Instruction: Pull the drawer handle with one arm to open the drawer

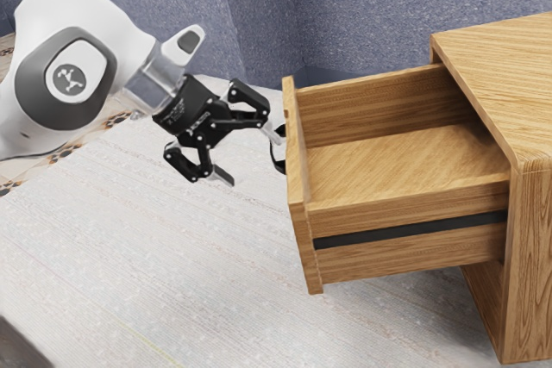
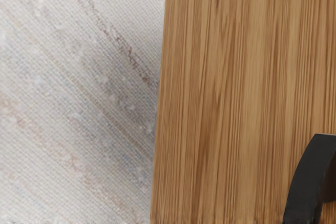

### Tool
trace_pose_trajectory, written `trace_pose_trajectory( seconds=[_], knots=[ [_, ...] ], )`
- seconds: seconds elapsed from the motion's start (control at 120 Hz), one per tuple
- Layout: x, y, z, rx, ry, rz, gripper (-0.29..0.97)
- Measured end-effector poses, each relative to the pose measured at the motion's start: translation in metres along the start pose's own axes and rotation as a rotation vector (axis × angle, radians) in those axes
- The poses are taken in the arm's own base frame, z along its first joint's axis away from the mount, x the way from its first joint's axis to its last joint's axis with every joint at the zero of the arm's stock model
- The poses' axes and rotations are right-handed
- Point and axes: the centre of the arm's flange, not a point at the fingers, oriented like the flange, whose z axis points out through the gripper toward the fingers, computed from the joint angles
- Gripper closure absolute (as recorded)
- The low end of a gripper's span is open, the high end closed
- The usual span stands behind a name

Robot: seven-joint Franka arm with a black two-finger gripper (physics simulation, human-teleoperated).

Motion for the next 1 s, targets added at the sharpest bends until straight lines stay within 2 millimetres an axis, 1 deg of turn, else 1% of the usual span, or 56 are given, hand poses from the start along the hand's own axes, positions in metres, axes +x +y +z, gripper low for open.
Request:
trace_pose_trajectory(
  seconds=[0.317, 0.483, 0.708, 0.9, 1.0],
  knots=[
    [-0.011, -0.015, -0.010, -0.006, -0.005, 0.002, 0.00],
    [-0.013, -0.021, -0.010, 0.000, -0.006, 0.002, 0.00],
    [-0.018, -0.030, -0.017, -0.004, -0.002, 0.004, 0.00],
    [-0.019, -0.039, -0.025, -0.010, 0.007, -0.003, 0.00],
    [-0.019, -0.040, -0.027, -0.011, 0.012, -0.004, 0.00]
  ],
)
